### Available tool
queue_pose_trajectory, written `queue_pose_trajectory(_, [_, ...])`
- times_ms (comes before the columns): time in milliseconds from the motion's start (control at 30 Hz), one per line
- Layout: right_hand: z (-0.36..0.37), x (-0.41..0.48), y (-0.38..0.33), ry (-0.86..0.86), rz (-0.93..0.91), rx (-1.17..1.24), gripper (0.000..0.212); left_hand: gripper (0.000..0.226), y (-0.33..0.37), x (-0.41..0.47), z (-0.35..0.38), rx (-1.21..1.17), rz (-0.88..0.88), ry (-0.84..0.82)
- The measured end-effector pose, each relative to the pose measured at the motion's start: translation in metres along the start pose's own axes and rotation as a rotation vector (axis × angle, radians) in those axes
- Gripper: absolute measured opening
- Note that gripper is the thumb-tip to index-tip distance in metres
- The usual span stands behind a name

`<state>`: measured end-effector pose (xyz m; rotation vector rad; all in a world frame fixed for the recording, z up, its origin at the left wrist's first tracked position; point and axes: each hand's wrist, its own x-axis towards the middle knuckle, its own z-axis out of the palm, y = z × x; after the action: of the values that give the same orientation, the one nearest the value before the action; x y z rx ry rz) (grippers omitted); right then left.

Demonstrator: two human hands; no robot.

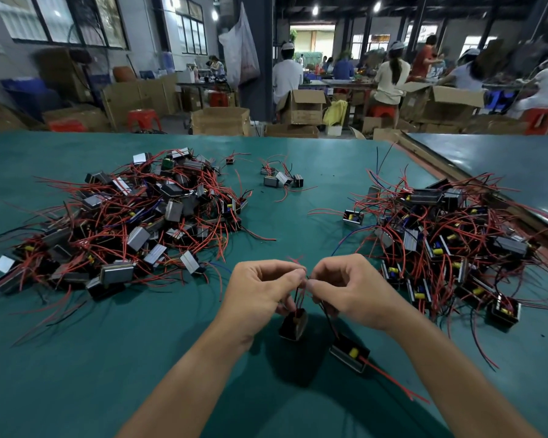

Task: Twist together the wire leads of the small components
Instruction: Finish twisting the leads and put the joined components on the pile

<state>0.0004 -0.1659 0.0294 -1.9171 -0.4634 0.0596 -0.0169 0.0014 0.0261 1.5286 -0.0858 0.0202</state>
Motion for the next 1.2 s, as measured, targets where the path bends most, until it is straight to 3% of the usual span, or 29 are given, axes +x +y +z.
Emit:
queue_pose_trajectory(500, [-0.004, 0.002, -0.001, -0.047, 0.013, 0.128, 0.005, 0.011, 0.004, -0.001, -0.006, -0.065, -0.164, -0.136])
queue_pose_trajectory(633, [-0.007, 0.001, -0.001, -0.031, -0.015, 0.111, 0.008, 0.012, 0.006, -0.004, -0.006, -0.046, -0.152, -0.189])
queue_pose_trajectory(933, [-0.007, 0.002, 0.000, 0.048, -0.086, -0.054, 0.022, 0.014, 0.005, -0.002, 0.001, 0.009, -0.112, -0.111])
queue_pose_trajectory(1200, [-0.014, -0.002, -0.003, -0.049, -0.052, -0.103, 0.028, 0.018, 0.005, -0.001, -0.005, 0.063, -0.123, -0.119])
